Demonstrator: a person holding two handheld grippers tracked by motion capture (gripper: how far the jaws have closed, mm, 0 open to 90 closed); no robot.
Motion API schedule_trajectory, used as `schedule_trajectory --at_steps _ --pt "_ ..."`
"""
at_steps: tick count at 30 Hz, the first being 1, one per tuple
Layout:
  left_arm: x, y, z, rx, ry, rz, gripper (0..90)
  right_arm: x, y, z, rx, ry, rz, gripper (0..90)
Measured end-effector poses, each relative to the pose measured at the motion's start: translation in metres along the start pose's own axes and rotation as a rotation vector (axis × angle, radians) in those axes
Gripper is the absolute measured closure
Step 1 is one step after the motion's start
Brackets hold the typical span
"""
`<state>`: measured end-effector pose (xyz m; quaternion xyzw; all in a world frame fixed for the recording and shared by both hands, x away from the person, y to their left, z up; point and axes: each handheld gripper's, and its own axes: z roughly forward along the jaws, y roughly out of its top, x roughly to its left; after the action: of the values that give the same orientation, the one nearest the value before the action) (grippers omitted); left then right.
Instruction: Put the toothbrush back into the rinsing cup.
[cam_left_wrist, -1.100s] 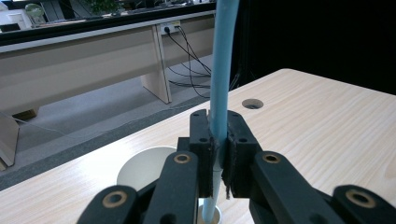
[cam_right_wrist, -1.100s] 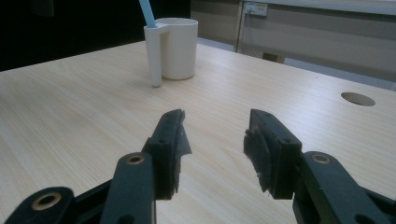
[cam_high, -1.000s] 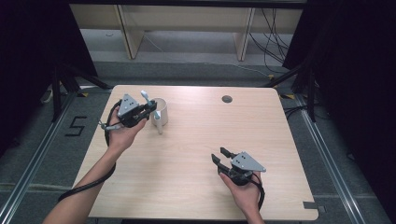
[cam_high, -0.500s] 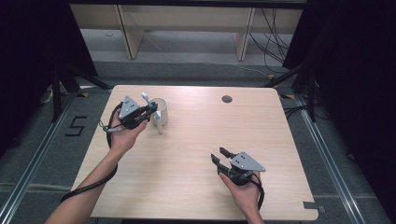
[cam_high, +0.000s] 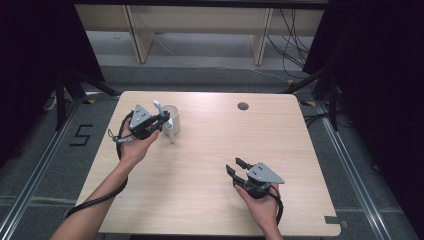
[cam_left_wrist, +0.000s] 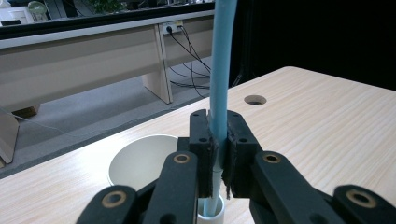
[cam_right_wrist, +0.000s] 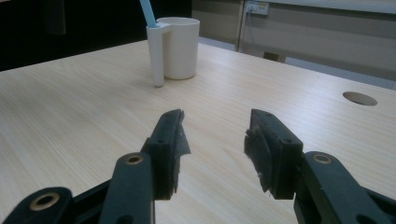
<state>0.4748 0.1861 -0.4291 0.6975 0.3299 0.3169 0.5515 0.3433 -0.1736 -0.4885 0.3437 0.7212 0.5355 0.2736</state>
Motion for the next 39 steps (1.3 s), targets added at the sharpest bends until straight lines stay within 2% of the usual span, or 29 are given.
schedule_trajectory --at_steps 2,7,8,12,14,39 --pt "0.0 -0.001 0.001 -0.002 -0.002 0.001 82.9 -0.001 0.0 0.0 -0.002 0.001 -0.009 55.6" --pt "0.0 -0.003 0.002 0.001 -0.001 0.004 82.9 0.0 0.0 0.0 0.001 0.018 0.019 55.5" --pt "0.0 -0.004 0.003 0.002 0.0 0.004 82.9 -0.001 0.001 -0.001 -0.007 0.003 0.0 55.5" --pt "0.0 -0.006 0.004 -0.001 -0.001 0.003 82.8 -0.001 0.001 -0.001 -0.007 0.005 -0.007 55.4" --pt "0.0 -0.006 0.005 -0.002 -0.002 0.002 82.8 0.001 0.0 -0.001 0.009 0.015 0.014 55.3" --pt "0.001 -0.017 0.017 0.005 0.001 -0.008 82.6 0.001 0.0 -0.001 0.013 0.011 0.013 54.6"
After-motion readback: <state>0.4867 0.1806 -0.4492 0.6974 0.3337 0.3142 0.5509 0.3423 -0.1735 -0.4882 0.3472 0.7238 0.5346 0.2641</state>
